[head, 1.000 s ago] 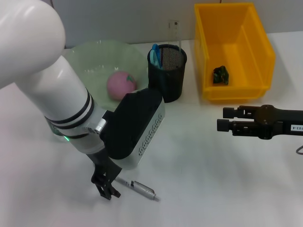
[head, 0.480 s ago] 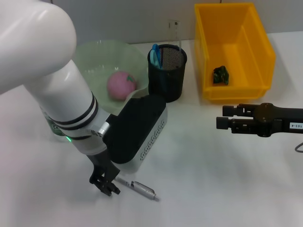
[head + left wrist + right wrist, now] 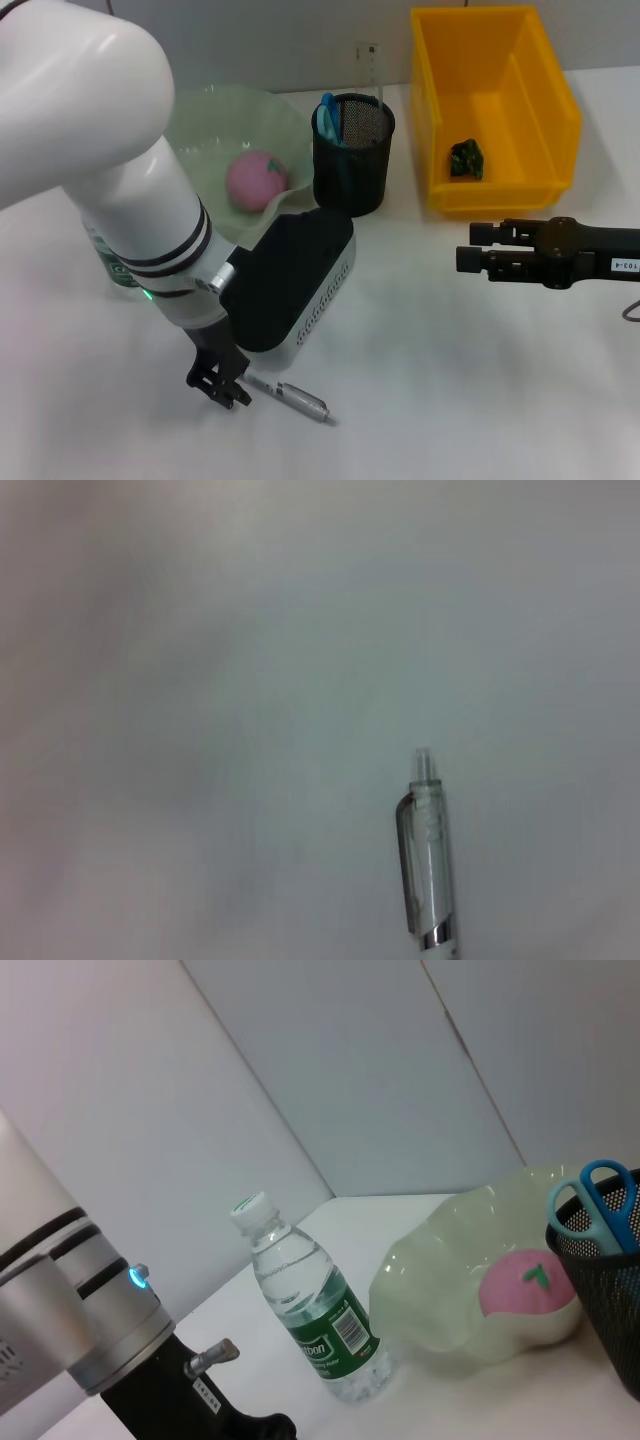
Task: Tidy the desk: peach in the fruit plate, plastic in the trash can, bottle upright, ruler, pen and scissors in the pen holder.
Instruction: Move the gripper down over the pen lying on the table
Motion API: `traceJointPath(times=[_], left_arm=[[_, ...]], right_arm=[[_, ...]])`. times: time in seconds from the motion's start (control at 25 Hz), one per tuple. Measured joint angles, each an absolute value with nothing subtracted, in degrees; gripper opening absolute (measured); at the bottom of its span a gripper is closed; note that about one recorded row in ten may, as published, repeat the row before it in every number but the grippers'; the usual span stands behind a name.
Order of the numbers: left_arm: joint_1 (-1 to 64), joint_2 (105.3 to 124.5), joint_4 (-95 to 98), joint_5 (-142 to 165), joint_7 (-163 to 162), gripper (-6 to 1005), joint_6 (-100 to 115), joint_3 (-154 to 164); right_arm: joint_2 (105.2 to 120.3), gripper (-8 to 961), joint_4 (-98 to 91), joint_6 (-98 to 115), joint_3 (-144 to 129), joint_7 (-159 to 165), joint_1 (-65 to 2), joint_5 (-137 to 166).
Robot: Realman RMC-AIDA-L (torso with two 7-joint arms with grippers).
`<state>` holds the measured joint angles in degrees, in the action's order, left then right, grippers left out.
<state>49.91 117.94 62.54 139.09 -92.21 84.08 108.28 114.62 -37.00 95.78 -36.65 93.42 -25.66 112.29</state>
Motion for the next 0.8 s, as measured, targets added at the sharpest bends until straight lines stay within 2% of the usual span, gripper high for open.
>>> traceJointPath(times=[0.16, 0.4, 0.8], left_arm=[[50.01, 117.95, 62.25, 139.08, -92.11, 563, 83.71, 108.45], [50.06, 117.95, 61.89, 139.02, -92.03, 418, 83.16, 109.04], [50.42, 117.95, 60.52, 139.08, -92.18, 391, 81.58, 109.57]], right_arm=[[114.7, 715, -37.0, 95.79, -36.65, 93.38, -25.71, 112.27], [114.7, 714, -37.0, 95.8, -36.65, 93.39, -25.97, 112.22], [114.61, 715, -37.0, 95.8, -36.65, 93.39, -26.38, 112.23]])
